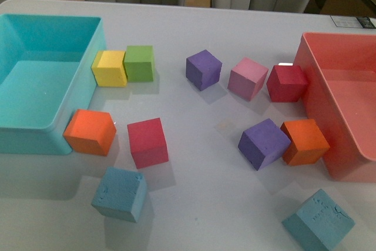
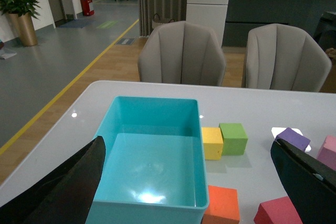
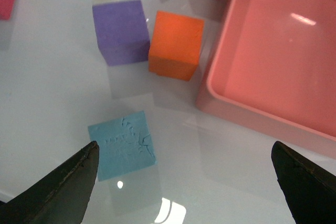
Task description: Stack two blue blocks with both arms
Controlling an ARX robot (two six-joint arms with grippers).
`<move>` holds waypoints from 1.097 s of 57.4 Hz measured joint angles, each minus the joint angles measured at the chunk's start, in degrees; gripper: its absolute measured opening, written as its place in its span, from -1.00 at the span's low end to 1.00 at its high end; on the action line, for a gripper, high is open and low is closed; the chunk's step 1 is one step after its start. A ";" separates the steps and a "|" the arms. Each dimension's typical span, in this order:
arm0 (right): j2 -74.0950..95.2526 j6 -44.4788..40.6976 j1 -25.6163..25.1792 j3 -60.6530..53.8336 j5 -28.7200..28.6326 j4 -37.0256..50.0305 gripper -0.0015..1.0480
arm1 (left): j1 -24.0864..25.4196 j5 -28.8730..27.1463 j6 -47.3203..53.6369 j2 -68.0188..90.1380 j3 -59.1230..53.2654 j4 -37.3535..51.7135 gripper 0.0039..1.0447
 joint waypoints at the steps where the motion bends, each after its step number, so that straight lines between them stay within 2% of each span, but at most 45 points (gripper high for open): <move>1: 2.84 -0.17 0.57 0.26 0.31 1.64 0.83 | 0.00 0.00 0.00 0.00 0.00 0.00 0.84; 7: 18.34 0.04 4.22 2.10 0.61 8.04 0.83 | 0.00 0.00 0.00 0.00 0.00 0.00 0.84; 21: 34.71 0.13 9.05 5.51 2.40 13.31 0.83 | 0.00 0.00 0.00 0.00 0.00 0.00 0.84; 41: 48.96 0.87 10.86 12.79 3.52 14.19 0.83 | 0.00 0.00 0.00 0.00 0.00 0.00 0.84; 63: 54.21 -0.44 12.39 14.29 4.35 14.19 0.83 | 0.00 0.00 0.00 0.00 0.00 0.00 0.84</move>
